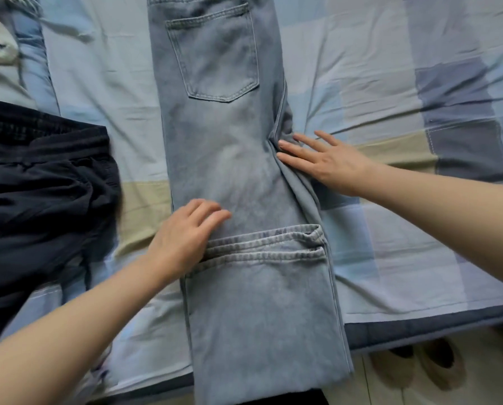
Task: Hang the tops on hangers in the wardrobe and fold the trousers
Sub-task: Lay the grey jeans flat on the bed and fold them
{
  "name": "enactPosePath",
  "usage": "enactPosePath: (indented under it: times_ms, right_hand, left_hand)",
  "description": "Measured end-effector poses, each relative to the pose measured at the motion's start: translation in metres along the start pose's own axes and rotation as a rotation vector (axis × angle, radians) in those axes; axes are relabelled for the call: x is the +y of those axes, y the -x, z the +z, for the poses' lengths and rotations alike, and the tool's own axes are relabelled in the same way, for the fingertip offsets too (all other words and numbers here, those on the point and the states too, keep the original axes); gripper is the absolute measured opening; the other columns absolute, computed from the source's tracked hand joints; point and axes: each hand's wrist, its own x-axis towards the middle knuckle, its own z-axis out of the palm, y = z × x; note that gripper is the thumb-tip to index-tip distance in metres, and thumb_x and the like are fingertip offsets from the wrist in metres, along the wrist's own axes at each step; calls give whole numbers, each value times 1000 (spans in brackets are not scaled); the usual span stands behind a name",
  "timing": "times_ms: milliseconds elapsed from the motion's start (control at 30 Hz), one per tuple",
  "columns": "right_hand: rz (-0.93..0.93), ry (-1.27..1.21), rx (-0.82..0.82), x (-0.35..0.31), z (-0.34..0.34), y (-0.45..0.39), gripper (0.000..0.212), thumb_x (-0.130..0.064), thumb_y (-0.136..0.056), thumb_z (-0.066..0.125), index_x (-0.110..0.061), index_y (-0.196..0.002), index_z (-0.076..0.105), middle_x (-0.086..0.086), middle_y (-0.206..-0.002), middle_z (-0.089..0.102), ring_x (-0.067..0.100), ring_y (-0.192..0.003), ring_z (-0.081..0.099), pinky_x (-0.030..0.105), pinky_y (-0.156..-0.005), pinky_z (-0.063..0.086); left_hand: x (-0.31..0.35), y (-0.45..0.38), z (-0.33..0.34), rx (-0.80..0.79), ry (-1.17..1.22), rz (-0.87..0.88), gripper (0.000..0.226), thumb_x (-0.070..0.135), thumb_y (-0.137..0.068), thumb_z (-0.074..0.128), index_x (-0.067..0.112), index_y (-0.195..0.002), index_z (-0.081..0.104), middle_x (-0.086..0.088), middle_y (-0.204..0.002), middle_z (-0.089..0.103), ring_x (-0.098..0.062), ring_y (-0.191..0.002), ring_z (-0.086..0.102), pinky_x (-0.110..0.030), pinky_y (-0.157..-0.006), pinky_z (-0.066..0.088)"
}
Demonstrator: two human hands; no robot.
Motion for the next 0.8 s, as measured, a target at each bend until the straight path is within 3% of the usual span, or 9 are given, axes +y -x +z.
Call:
enactPosePath:
  times_ms: [67, 133, 233, 333, 433, 500, 600, 700, 800]
  right_hand:
    - [1, 45, -6, -2, 2, -4, 71, -14, -93, 23, -28, -150, -17, -4, -160, -15, 28, -148, 1, 43, -118, 7]
    - [15, 58, -27, -5, 1, -7, 68, -17, -89, 10, -31, -149, -17, -7, -159, -17, 30, -148, -2, 45, -118, 6]
    - [35, 47, -25, -6, -5, -5, 68, -14, -94, 17, -32, -149, -18, -8, -158, -21, 32, -148, -3, 45, -117, 8]
    - [39, 54, 7, -7, -6, -5, 69, -13, -97, 24, -31, -150, -15, -7, -159, -18, 32, -148, 2, 45, -116, 10]
    - [12, 45, 41, -5, -6, -3, 72, -11, -93, 25, -31, -151, -13, -4, -161, -9, 32, -147, 8, 46, -115, 14]
    - [3, 46, 62, -1, -4, -2, 82, -6, -89, 35, -31, -151, -12, -4, -162, -5, 30, -147, 11, 45, -112, 20]
    - [36, -136, 10, 3, -5, -5, 90, 4, -80, 45, -27, -150, -2, -6, -161, 1, 27, -148, 7, 45, -111, 19]
    - [60, -187, -30, 4, -3, -9, 101, 2, -75, 52, -22, -152, -8, -1, -159, 17, 26, -147, 5, 45, -110, 20]
    - [37, -229, -65, 10, -5, -11, 106, 4, -70, 54, -26, -151, -7, -5, -155, 25, 27, -145, 11, 45, -106, 23]
  left_hand:
    - [0, 40, -2, -35, -114, 240, 36, 3, -97, 39, 6, -123, 63, -17, -118, 67, -38, -107, 64, -45, -87, 54]
    - [11, 76, 3, -206, -175, 476, 41, 12, -101, 33, 17, -137, 52, -8, -136, 58, -34, -126, 54, -48, -104, 43]
    - [28, 104, 19, -406, -286, 608, 51, 18, -97, 34, 25, -147, 40, -1, -153, 41, -29, -139, 39, -48, -113, 22]
    - [24, 104, 27, -443, -369, 579, 57, 18, -94, 35, 29, -149, 36, 3, -157, 31, -26, -141, 35, -46, -113, 11]
    - [19, 103, 32, -459, -387, 561, 57, 17, -95, 32, 28, -151, 32, 2, -160, 26, -27, -143, 30, -47, -114, 11]
    - [18, 99, 35, -444, -399, 521, 58, 16, -95, 32, 24, -152, 30, 0, -161, 24, -30, -145, 26, -47, -116, 10]
    - [21, 89, 31, -442, -379, 462, 55, 18, -95, 34, 21, -150, 37, -2, -158, 29, -33, -144, 28, -49, -117, 22]
    - [29, 80, 21, -489, -331, 394, 51, 21, -93, 39, 22, -143, 49, -5, -152, 41, -34, -140, 36, -52, -111, 35]
    - [35, 70, 6, -528, -110, 251, 51, 24, -92, 32, 18, -136, 58, -5, -145, 51, -30, -139, 39, -48, -113, 35]
